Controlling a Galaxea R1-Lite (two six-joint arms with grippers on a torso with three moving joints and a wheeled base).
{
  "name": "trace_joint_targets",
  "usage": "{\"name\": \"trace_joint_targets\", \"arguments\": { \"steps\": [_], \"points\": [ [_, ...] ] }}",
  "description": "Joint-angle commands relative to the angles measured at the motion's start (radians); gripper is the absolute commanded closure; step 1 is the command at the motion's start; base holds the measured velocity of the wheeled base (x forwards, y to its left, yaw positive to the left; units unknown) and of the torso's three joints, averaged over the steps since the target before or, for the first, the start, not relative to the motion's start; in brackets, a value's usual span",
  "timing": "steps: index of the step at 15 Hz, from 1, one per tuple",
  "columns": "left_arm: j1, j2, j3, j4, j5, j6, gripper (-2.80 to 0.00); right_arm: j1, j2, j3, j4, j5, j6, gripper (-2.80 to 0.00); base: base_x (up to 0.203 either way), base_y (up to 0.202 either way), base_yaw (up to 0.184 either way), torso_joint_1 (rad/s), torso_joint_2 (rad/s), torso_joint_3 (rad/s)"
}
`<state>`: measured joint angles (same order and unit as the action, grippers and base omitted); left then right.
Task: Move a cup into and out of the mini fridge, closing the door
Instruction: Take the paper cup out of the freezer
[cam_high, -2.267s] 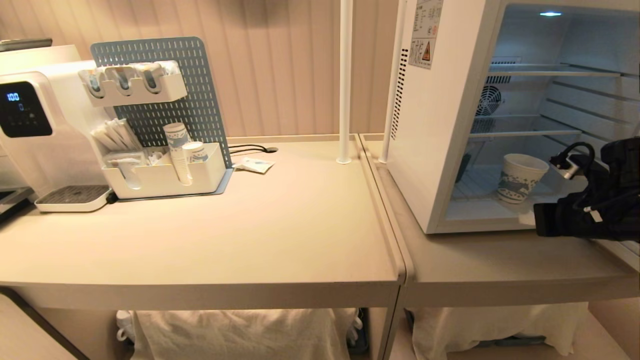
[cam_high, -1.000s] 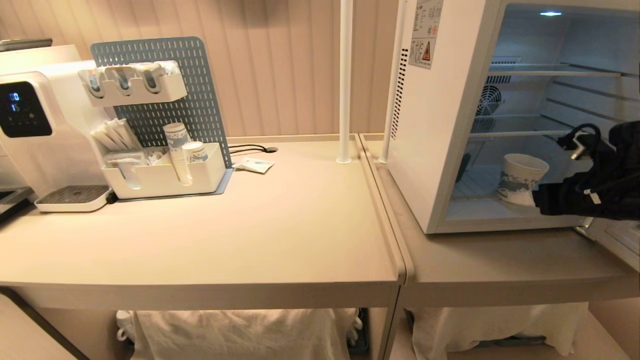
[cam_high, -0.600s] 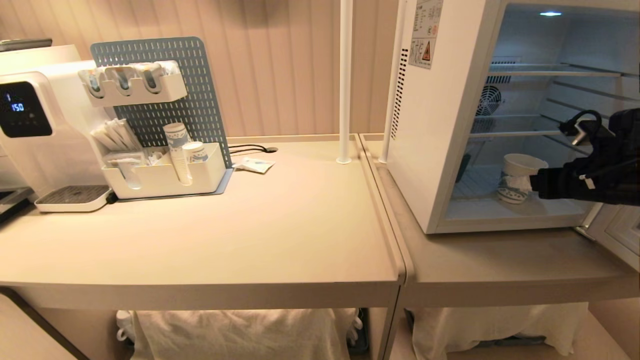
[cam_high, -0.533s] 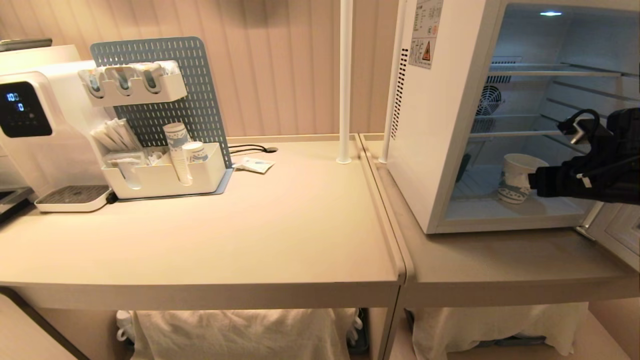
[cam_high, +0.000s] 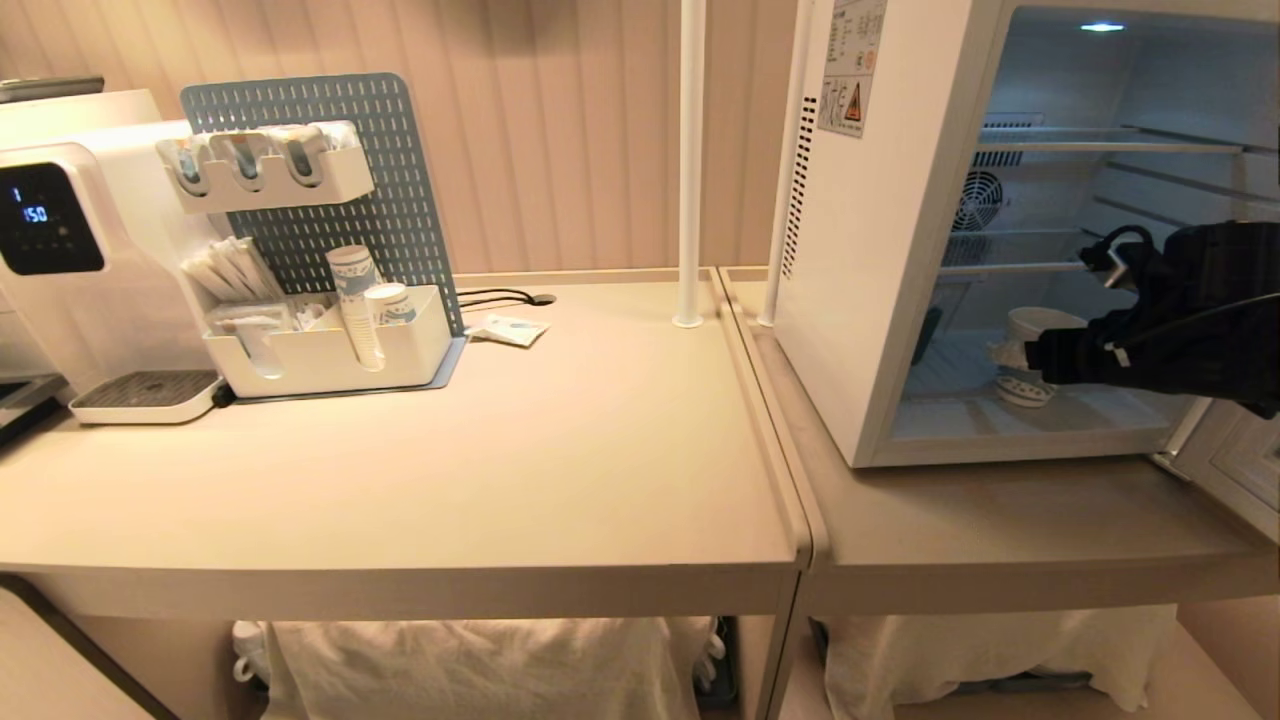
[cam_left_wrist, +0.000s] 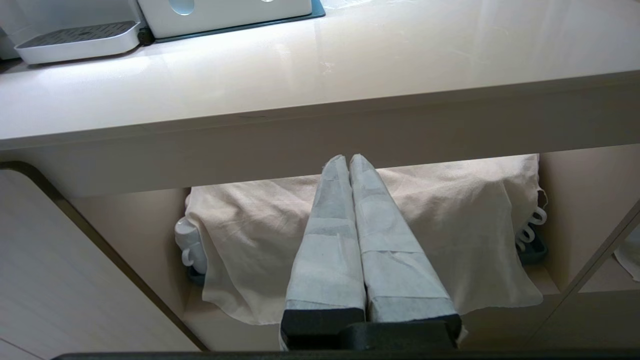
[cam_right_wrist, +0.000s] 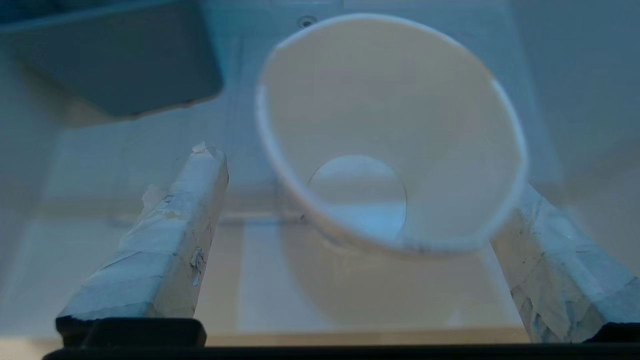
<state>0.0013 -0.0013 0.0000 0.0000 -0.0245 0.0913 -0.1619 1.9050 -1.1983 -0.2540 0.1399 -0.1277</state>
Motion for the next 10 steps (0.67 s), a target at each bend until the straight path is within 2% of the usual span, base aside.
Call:
{"name": "trace_joint_targets", "arguments": {
  "steps": [1,10],
  "points": [
    [0.000,0.000,0.000,0.000,0.000,0.001,0.00,-0.006,0.054,-0.024,-0.002,0.001,0.000,-2.80,0.000,0.000,0.000,0.000,0.00,0.000],
    [0.000,0.000,0.000,0.000,0.000,0.001,0.00,-0.014,0.108,-0.076,-0.032,0.003,0.002,-2.80,0.000,0.000,0.000,0.000,0.00,0.000]
  ]
}}
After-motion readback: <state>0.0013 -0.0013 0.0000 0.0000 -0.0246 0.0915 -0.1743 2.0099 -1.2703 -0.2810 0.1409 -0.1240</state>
